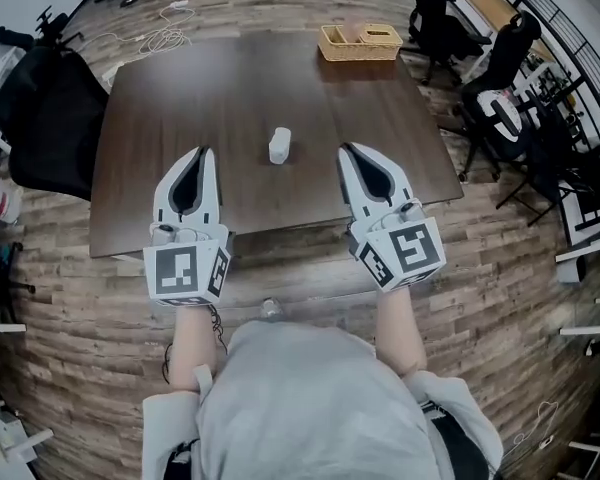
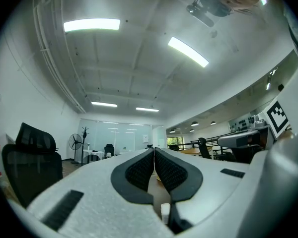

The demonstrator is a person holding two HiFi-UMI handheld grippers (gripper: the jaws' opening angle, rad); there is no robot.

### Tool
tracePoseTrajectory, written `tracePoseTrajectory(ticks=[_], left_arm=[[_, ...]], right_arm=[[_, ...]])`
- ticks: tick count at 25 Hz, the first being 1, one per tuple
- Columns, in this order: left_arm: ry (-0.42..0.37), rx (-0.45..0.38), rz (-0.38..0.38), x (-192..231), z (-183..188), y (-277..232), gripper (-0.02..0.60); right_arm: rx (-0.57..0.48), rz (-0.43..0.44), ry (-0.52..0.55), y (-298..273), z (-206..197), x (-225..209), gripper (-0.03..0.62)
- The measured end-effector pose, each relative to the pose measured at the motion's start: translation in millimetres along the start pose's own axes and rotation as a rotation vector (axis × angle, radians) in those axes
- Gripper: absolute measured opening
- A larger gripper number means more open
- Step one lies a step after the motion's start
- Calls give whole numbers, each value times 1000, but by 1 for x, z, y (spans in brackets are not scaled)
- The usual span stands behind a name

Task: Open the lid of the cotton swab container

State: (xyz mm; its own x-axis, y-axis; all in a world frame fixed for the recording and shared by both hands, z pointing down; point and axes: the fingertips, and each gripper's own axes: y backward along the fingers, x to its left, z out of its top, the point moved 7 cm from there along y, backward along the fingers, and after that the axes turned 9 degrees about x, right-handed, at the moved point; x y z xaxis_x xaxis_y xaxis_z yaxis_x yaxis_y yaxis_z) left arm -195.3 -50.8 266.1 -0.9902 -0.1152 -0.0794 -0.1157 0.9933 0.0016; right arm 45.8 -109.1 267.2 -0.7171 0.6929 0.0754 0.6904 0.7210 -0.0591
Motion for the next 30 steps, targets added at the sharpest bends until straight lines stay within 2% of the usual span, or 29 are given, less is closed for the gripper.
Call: tracePoseTrajectory(ticks=[9,15,21,26,30], left_arm=[[-16,26,-143,35,-18,-43,12],[4,66,-289,38,-43,-65,12],[15,119,-397,32,-76,-91,14],[-29,163,-455,26,-101,-110,14],[-89,208,-534,20,-127,-131,33]], right_arm=[[21,-64,-7,-42,-3,7,17],[65,-87,-15,-49,-13,9,17],[100,-96,-27,-58,-25,-3,17],[108,-80,-35,-74,-32,-14,17],[118,-77,-64,-92,-41,-30,17]])
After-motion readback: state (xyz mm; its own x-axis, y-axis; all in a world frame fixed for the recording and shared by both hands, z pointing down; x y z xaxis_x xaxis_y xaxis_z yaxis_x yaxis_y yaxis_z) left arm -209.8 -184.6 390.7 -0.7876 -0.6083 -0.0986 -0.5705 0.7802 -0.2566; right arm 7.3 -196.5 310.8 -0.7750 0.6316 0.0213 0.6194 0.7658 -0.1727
